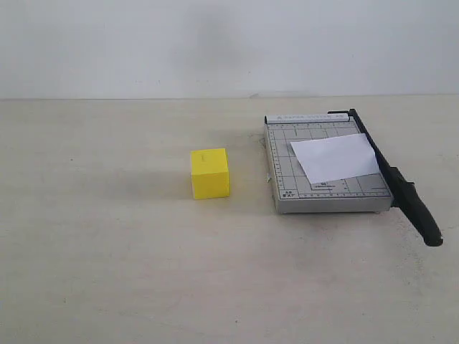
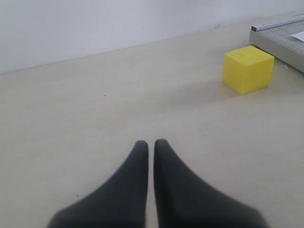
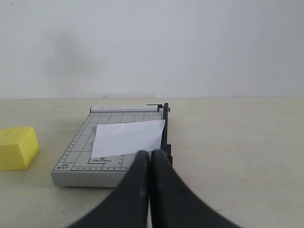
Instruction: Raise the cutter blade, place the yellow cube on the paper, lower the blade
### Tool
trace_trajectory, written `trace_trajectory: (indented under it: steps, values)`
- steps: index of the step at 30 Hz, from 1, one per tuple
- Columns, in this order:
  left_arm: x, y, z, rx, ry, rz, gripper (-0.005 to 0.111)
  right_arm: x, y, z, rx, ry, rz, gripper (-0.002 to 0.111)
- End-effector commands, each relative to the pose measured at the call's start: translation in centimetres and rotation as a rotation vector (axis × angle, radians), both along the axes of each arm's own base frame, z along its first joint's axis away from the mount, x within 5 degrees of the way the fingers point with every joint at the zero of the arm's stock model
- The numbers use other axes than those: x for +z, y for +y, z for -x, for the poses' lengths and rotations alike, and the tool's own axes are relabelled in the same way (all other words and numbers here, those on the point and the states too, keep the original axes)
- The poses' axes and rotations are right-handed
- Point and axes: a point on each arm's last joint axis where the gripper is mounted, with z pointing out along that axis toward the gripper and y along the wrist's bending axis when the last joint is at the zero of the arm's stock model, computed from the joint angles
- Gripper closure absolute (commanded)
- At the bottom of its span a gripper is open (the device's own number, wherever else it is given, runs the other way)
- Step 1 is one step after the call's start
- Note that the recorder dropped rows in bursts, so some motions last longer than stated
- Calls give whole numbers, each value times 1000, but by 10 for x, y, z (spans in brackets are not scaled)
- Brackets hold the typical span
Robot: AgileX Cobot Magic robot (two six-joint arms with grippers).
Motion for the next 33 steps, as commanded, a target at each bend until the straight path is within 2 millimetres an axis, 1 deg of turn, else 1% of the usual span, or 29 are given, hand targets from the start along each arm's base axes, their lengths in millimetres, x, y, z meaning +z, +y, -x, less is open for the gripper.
trace_trajectory:
  steps: [1,9,10,11,15,18,20,22,26,29,31,32,33]
  values:
    - [1,0,0,3,-8,4,102,1,0,0,0,-11,5,108]
    - [1,0,0,3,-8,4,102,1,0,0,-1,-17,2,108]
    - [1,0,0,3,-8,4,102,2,0,0,-2,-23,-18,108]
    - [1,0,0,3,-8,4,102,3,0,0,-5,-28,-82,108]
    - [1,0,0,3,-8,4,102,9,0,0,-14,-50,-428,108]
    - [1,0,0,3,-8,4,102,17,-3,1,-16,-124,-555,108]
    - [1,0,0,3,-8,4,102,23,-4,1,-13,-186,-601,108]
    - [1,0,0,3,-8,4,102,26,-5,2,-12,-219,-622,108]
    - [1,0,0,3,-8,4,102,27,-6,2,-7,-223,-695,108]
    - [1,0,0,3,-8,4,102,38,-9,5,0,-352,-709,108]
    - [1,0,0,3,-8,4,102,49,-13,10,2,-494,-698,108]
    - [1,0,0,3,-8,4,102,51,-14,11,-6,-537,-667,108]
    - [1,0,0,3,-8,4,102,60,-14,12,-15,-558,-620,108]
